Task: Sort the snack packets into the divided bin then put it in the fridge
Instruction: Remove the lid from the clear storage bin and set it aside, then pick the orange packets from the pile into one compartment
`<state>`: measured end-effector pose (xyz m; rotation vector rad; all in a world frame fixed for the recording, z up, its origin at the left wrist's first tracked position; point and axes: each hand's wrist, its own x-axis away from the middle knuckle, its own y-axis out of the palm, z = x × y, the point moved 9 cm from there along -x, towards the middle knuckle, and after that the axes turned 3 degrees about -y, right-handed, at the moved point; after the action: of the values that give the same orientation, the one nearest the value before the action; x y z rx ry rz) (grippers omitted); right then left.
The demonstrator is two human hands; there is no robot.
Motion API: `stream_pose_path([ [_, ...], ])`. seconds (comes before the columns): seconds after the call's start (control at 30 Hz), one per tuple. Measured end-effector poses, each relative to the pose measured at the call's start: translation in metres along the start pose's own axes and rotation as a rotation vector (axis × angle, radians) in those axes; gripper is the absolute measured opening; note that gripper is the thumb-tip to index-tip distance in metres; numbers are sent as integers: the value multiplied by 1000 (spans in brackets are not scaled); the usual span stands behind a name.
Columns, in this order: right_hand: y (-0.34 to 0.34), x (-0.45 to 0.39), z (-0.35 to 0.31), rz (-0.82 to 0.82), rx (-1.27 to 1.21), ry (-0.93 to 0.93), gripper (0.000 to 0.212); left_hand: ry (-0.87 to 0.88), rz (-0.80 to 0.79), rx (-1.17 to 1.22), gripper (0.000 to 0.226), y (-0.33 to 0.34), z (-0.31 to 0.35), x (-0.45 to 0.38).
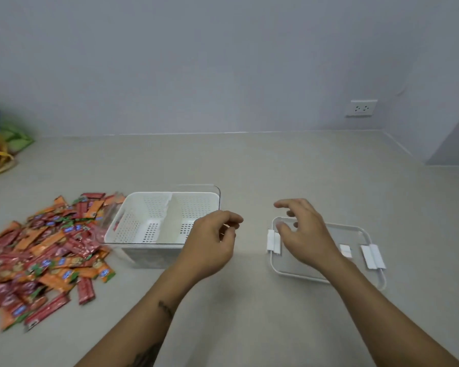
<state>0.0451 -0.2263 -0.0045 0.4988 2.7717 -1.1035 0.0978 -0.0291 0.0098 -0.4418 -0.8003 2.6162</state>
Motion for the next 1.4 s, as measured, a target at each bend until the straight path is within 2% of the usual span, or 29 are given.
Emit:
stream_pose_path([
  [0.27,94,-19,-132,-57,2,-143,32,-71,164,-38,26,-156,-79,27],
  [0.5,206,-18,-232,-96,-24,-182,31,-152,169,-109,25,-274,-190,52],
  [0.73,299,-21,-299,-191,23,-194,29,-247,54,-148,26,-331,-266,70],
  [0.97,370,-32,-309,-362,100,-156,33,-289,12,-168,25,-339,-308,63],
  [1.2,438,-43,-262,-601,266,53,56,-389,-108,-366,49,-321,-357,50],
  [1.3,451,-43,-245,-611,301,136,47,-373,-114,-431,45,-307,-375,47],
  [1.4,457,-50,-236,-562,356,134,42,-346,-18,-474,34,-304,-384,42],
])
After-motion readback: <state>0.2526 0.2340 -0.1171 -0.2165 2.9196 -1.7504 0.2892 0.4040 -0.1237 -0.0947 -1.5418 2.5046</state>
